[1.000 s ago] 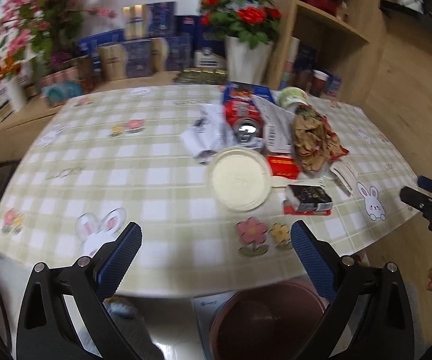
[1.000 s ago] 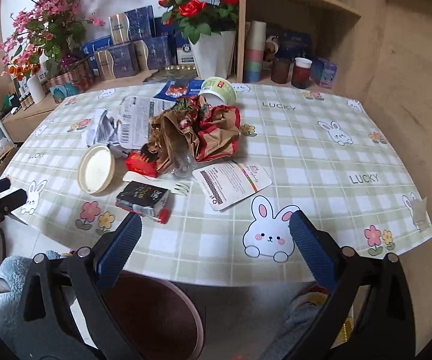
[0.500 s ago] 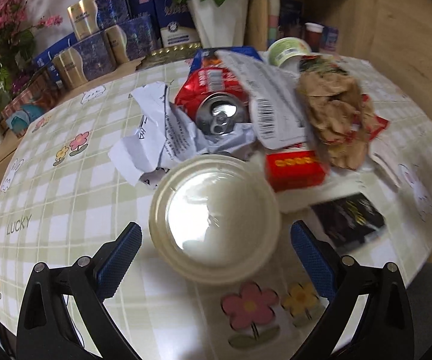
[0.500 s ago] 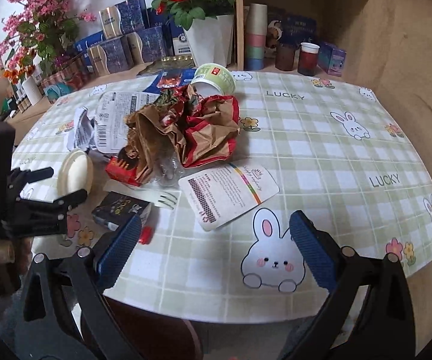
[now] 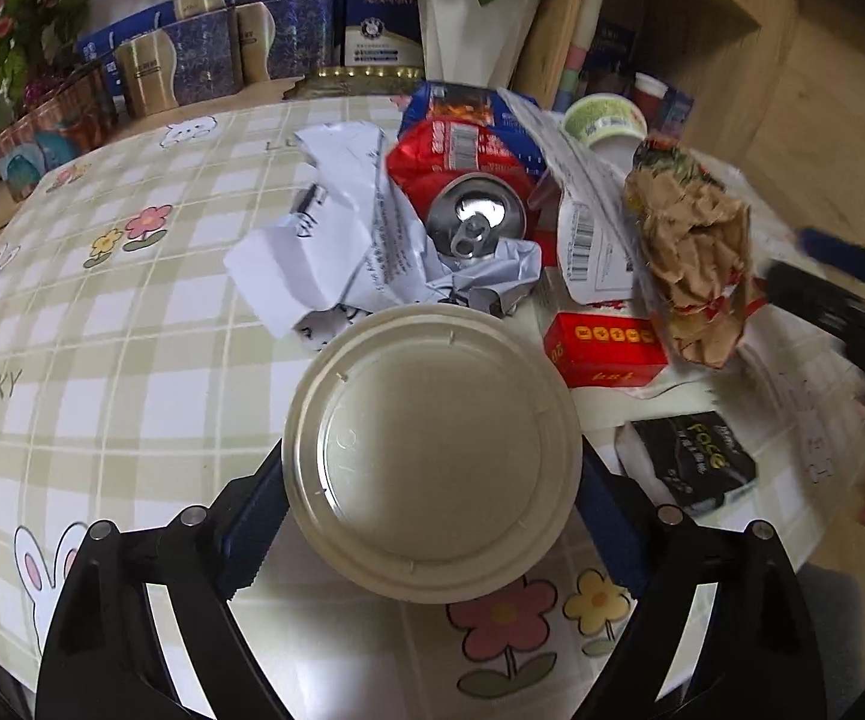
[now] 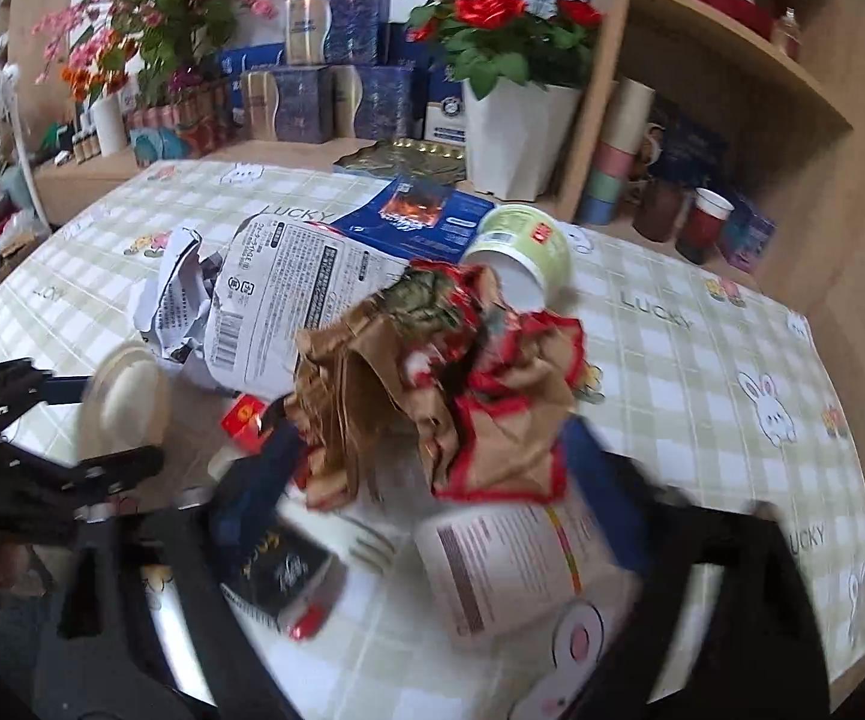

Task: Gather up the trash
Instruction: 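Grasp the white round lid with the left gripper while the right gripper grasps the brown paper bag, then carry the brown paper bag into the brown bin with the right gripper while the left holds the lid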

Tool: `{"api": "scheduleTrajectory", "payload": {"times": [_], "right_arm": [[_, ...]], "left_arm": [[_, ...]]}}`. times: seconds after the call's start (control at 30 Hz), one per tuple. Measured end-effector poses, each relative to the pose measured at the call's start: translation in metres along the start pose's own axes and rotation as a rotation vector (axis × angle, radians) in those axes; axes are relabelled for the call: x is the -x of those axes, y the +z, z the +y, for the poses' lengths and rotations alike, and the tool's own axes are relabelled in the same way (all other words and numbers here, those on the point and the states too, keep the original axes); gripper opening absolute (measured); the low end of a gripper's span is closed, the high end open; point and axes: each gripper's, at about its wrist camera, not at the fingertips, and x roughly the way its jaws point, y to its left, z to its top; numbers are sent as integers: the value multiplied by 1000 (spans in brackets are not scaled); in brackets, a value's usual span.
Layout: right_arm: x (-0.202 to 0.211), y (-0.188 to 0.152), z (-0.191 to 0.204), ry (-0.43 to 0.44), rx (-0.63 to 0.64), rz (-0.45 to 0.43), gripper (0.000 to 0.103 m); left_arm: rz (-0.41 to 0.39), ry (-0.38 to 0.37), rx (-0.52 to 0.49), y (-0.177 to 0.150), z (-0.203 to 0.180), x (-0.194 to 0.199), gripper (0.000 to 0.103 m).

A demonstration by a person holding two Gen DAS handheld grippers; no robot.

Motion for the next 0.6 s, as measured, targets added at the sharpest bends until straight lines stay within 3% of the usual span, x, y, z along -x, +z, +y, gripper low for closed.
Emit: {"api": "scheduleTrajectory", "payload": {"times": [0.17, 0.33, 0.37, 0.43, 0.5, 0.6], "right_arm": [[-6, 13, 2, 71, -88, -46, 76], [-31, 18, 18, 28, -46, -31, 75], [-38, 17, 22, 16, -16, -18, 55], [-39, 15, 23, -4, 6, -21, 45], [-25, 13, 16, 45, -40, -75, 25], [-3, 12, 9, 37, -63, -139, 25]], "left_arm": [[-43, -35, 61, -5, 6, 22, 86], [-65, -66, 106, -9, 8, 37, 86], [-70, -69, 110, -10, 8, 40, 86], [-81, -80, 122, -13, 9, 47, 86], [-89, -91, 132, -16, 13, 53, 86], [-104, -101, 144, -19, 17, 61, 86]]}}
